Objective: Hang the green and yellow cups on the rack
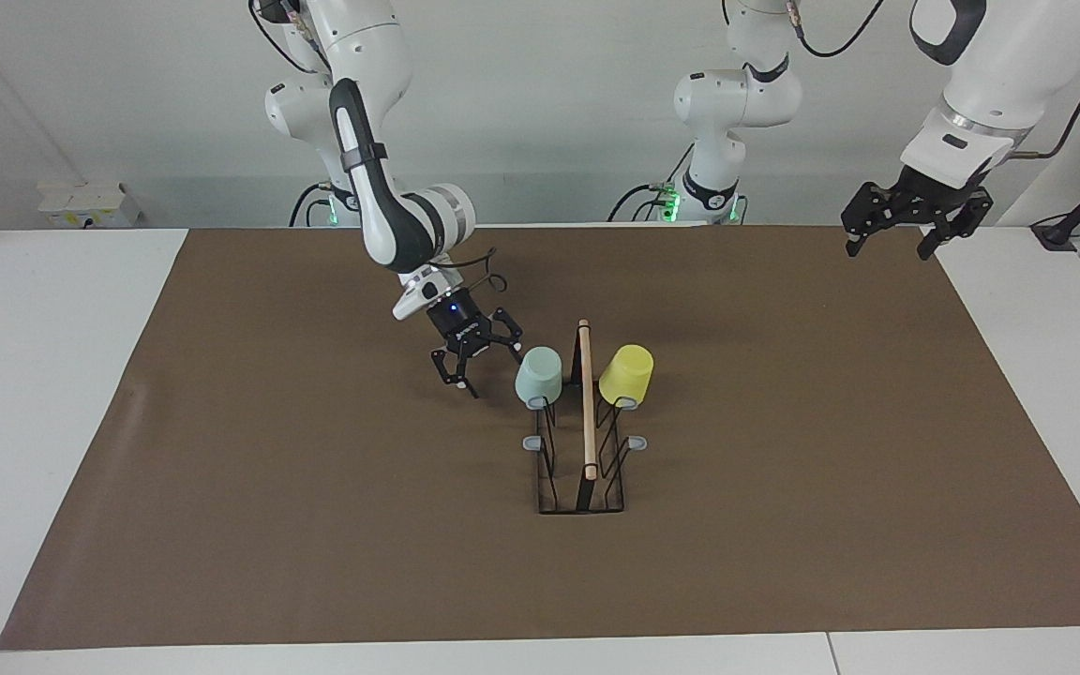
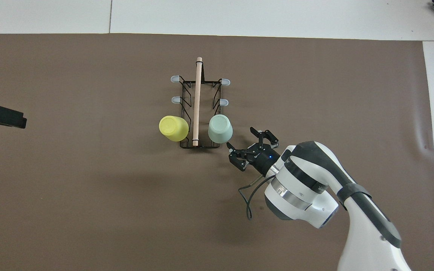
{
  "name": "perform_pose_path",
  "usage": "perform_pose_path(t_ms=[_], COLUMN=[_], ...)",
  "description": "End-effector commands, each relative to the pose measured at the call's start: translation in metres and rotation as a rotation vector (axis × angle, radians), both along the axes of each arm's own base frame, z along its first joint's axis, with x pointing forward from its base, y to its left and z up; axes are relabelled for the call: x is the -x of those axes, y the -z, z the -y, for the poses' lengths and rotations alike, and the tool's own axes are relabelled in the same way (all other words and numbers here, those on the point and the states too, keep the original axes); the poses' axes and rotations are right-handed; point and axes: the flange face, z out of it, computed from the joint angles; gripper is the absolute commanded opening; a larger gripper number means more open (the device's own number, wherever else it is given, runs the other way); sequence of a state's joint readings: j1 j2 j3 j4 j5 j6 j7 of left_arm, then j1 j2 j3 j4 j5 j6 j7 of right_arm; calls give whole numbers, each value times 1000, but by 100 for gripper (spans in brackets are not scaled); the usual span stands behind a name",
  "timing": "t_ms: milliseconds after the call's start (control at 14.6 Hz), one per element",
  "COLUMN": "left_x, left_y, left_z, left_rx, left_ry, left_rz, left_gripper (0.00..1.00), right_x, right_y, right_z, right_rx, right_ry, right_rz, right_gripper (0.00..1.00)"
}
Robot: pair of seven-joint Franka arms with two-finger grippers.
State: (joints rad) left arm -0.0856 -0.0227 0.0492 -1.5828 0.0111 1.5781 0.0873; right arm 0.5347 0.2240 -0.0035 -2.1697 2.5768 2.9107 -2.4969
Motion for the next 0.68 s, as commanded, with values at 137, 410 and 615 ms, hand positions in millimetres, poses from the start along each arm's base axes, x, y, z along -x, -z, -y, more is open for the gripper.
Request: perform_pose_path(t_ms=[137,410,615], left_x=[2,3,5], left_y=[-2,0,2], left_z=[4,3,1], left_rx=[12,13,12], left_ry=[-41,-36,-42], left_rz=[-14,-14,-26], left_gripper=[100,100,100], right_x=[-16,-35,-67], right_y=[-35,-44,-65], right_z=[27,47,87], right_rx=[205,325,494], right_ry=[-106,-191,-299], right_rz=[108,176,277], right_gripper=[100,100,100])
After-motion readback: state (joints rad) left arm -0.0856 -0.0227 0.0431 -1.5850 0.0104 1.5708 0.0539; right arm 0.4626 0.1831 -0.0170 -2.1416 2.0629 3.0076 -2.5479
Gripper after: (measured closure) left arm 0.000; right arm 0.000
